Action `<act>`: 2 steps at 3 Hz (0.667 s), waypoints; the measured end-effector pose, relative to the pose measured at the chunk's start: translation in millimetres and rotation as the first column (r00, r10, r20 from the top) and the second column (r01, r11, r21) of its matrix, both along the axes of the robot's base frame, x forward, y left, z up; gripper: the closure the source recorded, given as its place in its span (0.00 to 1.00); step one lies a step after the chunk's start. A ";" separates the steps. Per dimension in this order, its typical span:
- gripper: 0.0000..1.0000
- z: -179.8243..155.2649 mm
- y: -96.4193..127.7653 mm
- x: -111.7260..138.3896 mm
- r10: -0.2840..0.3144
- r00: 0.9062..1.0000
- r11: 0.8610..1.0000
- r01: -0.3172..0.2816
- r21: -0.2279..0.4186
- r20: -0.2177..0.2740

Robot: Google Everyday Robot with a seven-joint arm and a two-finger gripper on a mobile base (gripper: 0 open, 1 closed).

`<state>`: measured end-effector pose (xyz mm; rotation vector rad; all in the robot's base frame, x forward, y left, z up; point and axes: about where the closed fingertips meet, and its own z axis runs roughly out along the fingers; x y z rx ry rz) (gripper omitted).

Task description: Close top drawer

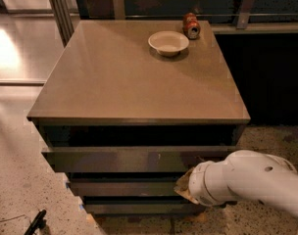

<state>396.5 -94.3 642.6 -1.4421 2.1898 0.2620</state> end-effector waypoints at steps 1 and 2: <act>0.91 0.0 0.0 0.0 0.000 1.000 1.000 0.000 0.000 0.000; 1.00 -1.0 -0.1 2.5 -0.003 1.000 1.000 0.003 0.007 0.013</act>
Offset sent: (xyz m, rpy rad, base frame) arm 0.0062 -0.0010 -0.0056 0.0229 -0.0256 -0.0108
